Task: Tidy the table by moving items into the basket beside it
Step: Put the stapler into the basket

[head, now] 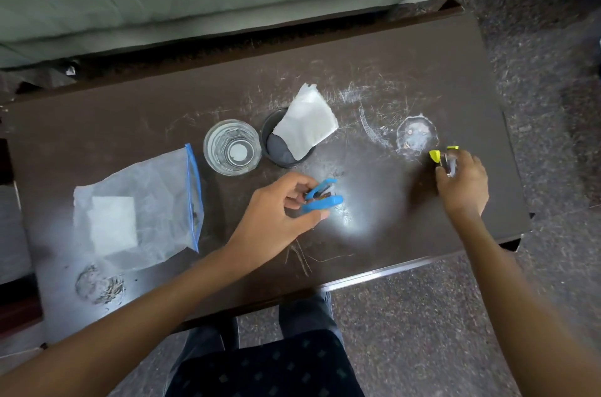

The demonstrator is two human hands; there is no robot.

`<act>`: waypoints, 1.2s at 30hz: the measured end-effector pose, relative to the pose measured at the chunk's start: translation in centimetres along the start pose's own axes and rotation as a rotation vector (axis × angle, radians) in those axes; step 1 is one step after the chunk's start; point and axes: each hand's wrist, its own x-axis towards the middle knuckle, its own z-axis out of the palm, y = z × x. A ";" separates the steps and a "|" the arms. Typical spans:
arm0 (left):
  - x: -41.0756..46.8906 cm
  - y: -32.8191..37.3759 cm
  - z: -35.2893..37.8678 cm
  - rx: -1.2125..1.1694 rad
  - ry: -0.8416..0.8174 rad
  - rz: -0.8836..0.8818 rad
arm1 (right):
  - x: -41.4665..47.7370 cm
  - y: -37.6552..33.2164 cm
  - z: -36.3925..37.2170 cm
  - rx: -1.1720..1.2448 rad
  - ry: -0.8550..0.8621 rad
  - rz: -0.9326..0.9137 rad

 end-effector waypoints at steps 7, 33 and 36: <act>-1.8 3.1 -5.1 -0.293 0.195 0.001 | -4.9 -8.6 -3.4 0.216 0.232 -0.188; -18.7 -7.7 -34.4 -0.457 1.149 -0.083 | -31.6 -51.6 -1.1 0.797 -0.636 -0.751; -21.0 -10.1 -36.5 -0.608 1.354 -0.160 | -34.6 -56.4 0.0 0.787 -0.820 -0.758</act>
